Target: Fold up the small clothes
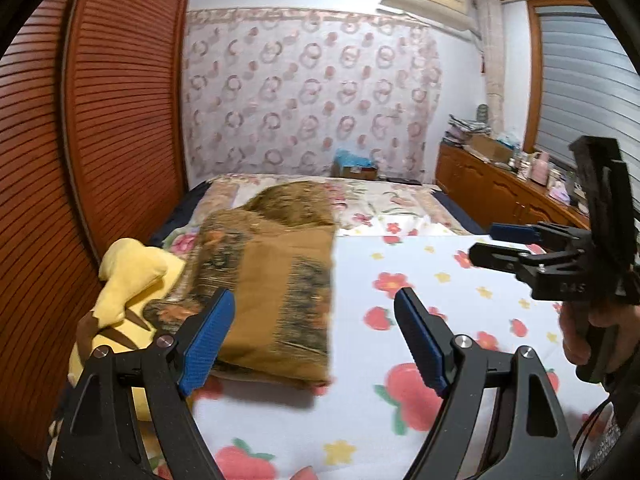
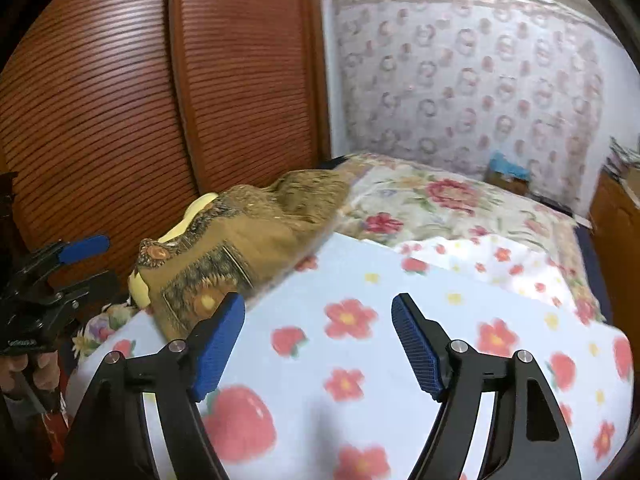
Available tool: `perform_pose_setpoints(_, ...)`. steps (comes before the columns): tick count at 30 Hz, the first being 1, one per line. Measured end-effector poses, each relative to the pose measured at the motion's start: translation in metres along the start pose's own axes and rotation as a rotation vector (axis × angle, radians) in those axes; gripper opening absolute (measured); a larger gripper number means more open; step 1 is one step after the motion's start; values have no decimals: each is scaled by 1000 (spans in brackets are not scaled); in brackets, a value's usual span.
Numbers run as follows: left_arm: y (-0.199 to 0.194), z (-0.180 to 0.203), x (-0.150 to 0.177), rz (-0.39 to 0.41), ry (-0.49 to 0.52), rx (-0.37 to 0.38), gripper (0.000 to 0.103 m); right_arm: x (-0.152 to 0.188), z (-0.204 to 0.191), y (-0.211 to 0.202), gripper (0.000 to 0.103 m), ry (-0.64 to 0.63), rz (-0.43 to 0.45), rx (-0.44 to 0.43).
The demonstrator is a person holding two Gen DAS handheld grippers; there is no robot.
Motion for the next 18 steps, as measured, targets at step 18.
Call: perform_pose_setpoints(18, -30, 103, -16, 38, 105, 83, 82, 54, 2, -127, 78, 151, 162, 301)
Point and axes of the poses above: each gripper's, at about its wrist camera, not at the fingertips, and y roughly the way its jaws point, z to its right, x to its underside, the point moved 1 cm from there along y, roughly the way its jaws point
